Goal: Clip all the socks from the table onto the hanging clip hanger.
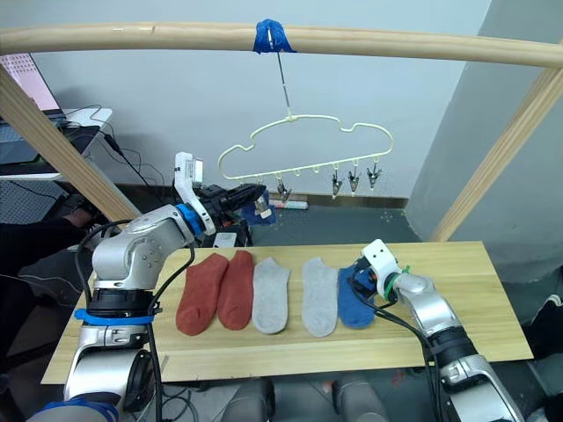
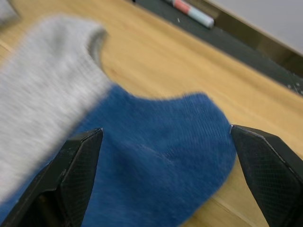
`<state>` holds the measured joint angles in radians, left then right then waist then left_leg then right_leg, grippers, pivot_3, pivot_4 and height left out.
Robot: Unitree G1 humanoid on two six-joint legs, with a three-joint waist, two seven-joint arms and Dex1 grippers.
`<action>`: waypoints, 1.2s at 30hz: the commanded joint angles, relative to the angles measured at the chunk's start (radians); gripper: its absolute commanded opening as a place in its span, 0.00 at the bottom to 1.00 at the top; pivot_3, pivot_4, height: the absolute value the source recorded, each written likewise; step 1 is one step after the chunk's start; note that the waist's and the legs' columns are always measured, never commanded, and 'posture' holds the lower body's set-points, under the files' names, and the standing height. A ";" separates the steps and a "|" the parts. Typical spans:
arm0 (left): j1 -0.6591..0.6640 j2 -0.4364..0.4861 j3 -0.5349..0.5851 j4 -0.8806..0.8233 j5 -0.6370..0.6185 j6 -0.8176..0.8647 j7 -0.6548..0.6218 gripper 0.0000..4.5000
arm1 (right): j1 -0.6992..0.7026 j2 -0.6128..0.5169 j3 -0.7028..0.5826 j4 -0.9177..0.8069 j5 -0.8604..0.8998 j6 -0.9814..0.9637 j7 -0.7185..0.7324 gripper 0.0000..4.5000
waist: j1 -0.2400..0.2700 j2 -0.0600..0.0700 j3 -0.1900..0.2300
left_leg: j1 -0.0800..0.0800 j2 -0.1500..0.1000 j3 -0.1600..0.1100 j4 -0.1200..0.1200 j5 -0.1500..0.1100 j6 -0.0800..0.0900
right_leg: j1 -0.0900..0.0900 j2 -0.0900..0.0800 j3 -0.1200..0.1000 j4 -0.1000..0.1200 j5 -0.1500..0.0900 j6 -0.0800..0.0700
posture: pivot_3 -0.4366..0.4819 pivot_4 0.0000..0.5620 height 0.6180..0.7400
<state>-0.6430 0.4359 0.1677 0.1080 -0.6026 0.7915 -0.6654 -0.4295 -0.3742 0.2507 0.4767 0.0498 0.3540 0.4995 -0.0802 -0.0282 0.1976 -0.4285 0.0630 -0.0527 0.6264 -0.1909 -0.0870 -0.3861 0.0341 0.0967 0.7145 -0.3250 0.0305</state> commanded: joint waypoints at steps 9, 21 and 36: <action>0.033 0.035 0.038 -0.089 -0.061 0.116 0.026 0.00 | 0.026 0.020 -0.011 0.028 -0.040 -0.069 0.054 0.56 | 0.001 0.000 0.000 | 0.003 0.000 0.000 0.000 0.000 0.000 | 0.003 0.000 0.000 0.000 -0.002 0.003 | 0.50 0.34 1.00; 0.027 0.008 0.076 -0.069 -0.155 0.225 0.049 0.00 | 0.144 -0.024 -0.076 -0.404 0.065 0.065 0.144 0.01 | 0.004 0.001 0.002 | 0.004 0.000 0.000 -0.001 0.000 0.000 | 0.004 0.000 0.001 -0.001 -0.002 0.004 | 0.49 0.35 1.00; -0.029 -0.029 0.147 -0.019 -0.285 0.357 0.098 0.00 | -0.002 0.101 -0.060 -0.791 0.316 0.511 0.131 0.01 | 0.003 0.001 0.004 | 0.002 0.000 0.000 -0.002 0.000 0.000 | 0.002 0.000 0.001 -0.003 -0.002 0.004 | 0.47 0.32 1.00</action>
<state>-0.6647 0.4050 0.3107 0.1091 -0.8718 1.1345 -0.5736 -0.4177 -0.2775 0.1886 -0.3056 0.3558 0.8677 0.6415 -0.0772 -0.0271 0.2014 -0.4271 0.0630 -0.0526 0.6248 -0.1911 -0.0873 -0.3842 0.0338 0.0973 0.7109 -0.3275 0.0347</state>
